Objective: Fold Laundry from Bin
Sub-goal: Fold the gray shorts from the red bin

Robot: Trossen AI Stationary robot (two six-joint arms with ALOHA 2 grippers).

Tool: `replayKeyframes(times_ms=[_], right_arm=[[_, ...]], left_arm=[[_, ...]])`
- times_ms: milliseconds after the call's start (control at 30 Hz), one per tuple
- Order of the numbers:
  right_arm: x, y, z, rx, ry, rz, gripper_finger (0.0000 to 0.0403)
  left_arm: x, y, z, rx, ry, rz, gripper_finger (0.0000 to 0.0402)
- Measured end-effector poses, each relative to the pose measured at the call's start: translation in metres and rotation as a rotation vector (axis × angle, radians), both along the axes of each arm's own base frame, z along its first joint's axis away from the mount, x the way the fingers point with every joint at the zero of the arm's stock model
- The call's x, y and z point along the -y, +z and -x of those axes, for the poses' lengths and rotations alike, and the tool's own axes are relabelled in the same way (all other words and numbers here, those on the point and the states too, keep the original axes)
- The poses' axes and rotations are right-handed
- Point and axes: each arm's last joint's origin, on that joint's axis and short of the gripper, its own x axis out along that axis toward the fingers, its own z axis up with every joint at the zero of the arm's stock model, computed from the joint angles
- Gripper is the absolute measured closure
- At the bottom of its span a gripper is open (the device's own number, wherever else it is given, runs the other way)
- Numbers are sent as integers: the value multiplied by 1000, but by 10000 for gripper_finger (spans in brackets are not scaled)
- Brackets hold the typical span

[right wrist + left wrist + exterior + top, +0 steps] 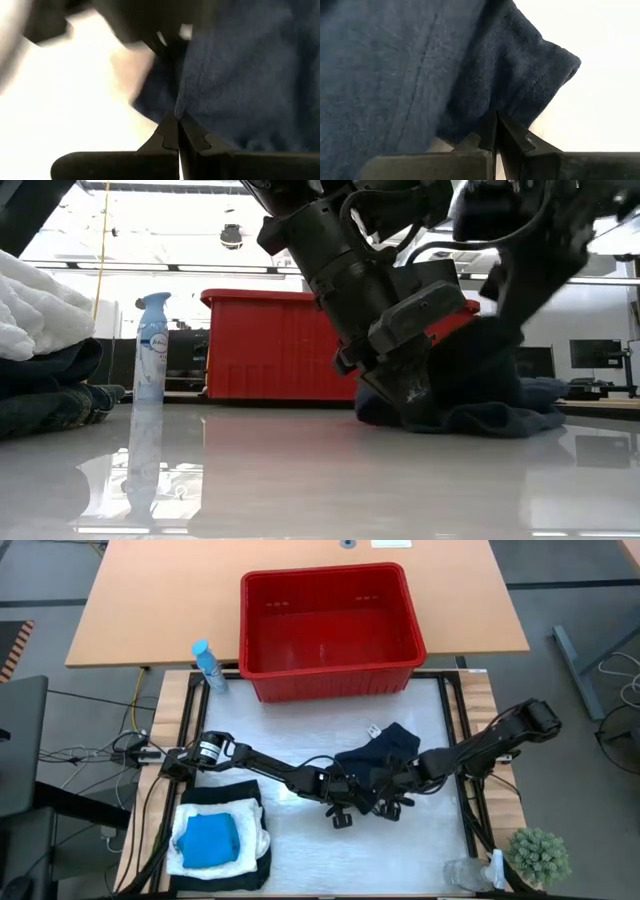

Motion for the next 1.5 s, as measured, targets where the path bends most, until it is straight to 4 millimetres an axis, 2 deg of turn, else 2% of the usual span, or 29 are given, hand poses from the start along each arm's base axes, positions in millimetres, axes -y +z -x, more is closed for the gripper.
replayKeyframes(times_ms=[200,300,433,767,1067,1233,1367,1500], right_arm=[[-13,26,-6,70,19,-73,374],[-18,31,-8,86,33,-82,373],[-21,24,-9,57,12,-90,373],[-30,-9,-18,-122,72,-129,352],[-28,-1,-22,-68,75,-162,287],[-28,7,-21,-40,89,-193,225],[-25,19,-16,1,97,-200,186],[-15,30,-5,13,41,-121,172]], left_arm=[[-4,0,-2,10,12,-1,401],[-7,0,-3,17,18,5,401],[-7,1,-4,28,27,11,401],[-8,1,-4,20,16,33,401],[-8,4,-1,3,29,38,401],[-10,21,4,16,29,8,401],[-11,32,6,27,15,-4,401],[-10,33,7,12,-11,36,401]])
